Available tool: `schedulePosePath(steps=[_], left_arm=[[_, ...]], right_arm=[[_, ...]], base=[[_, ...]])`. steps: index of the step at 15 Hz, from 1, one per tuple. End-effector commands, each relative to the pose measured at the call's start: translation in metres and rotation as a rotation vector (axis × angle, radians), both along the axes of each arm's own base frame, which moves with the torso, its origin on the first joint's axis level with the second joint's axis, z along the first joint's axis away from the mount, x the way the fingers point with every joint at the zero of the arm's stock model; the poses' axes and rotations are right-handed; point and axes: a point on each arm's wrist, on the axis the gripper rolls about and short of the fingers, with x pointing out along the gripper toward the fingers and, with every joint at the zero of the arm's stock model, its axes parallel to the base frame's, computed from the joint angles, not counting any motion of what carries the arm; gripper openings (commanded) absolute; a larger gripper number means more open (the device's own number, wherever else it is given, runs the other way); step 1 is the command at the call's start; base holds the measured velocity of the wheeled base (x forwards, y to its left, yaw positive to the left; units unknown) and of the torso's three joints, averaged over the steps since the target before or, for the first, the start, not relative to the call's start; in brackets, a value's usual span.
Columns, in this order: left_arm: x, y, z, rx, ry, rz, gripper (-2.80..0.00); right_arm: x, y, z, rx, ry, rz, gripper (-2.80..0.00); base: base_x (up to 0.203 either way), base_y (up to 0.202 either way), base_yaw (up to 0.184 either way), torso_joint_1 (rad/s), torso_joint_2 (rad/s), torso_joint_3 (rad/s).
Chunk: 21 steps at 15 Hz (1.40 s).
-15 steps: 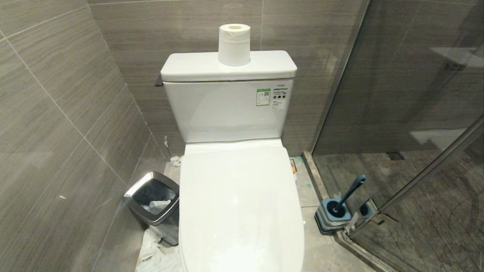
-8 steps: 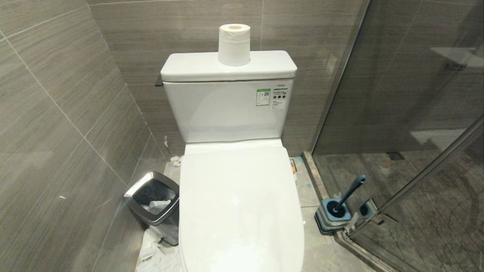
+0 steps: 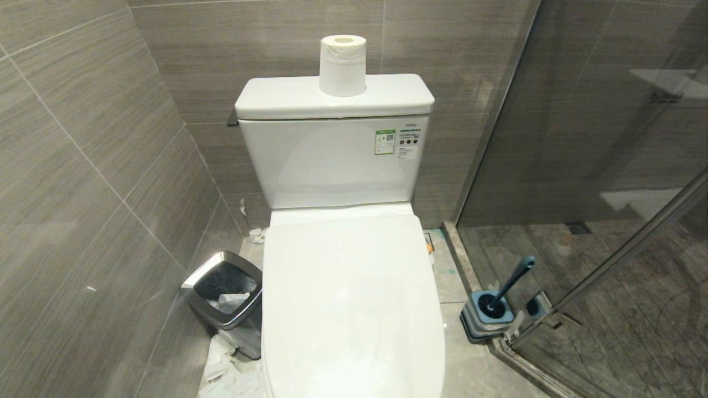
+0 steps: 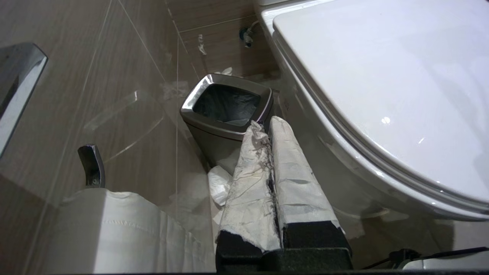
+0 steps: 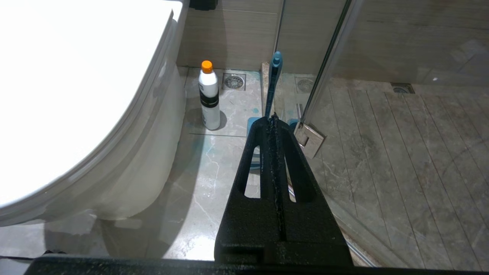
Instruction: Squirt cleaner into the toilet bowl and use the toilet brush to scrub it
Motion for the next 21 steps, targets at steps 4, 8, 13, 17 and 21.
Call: schedulePosePath(steps=[4,8,13,17,21], left_arm=[[0.0002,0.0009,-0.0003,-0.120,0.006,0.041,-2.80],[0.0001,0.0011,0.0001,-0.134,0.004,0.049,-2.80],[0.0002,0.0011,-0.0001,-0.134,0.004,0.047,-2.80],[0.0002,0.0012,0.0000,-0.136,0.002,0.044,-2.80],[0.0002,0.0012,0.0000,-0.136,0.002,0.044,-2.80]], right_arm=[[0.0001,0.0000,0.0000,0.000,0.001,0.001,-2.80],[0.0001,0.0000,0.0000,0.000,0.001,0.001,-2.80],[0.0001,0.0000,0.0000,0.000,0.000,0.001,-2.80],[0.0001,0.0000,0.0000,0.000,0.001,0.001,-2.80],[0.0001,0.0000,0.0000,0.000,0.001,0.001,-2.80]], base=[[0.000,0.000,0.000,0.000,0.00,0.000],[0.000,0.000,0.000,0.000,0.00,0.000],[0.000,0.000,0.000,0.000,0.00,0.000],[0.000,0.000,0.000,0.000,0.00,0.000],[0.000,0.000,0.000,0.000,0.00,0.000]])
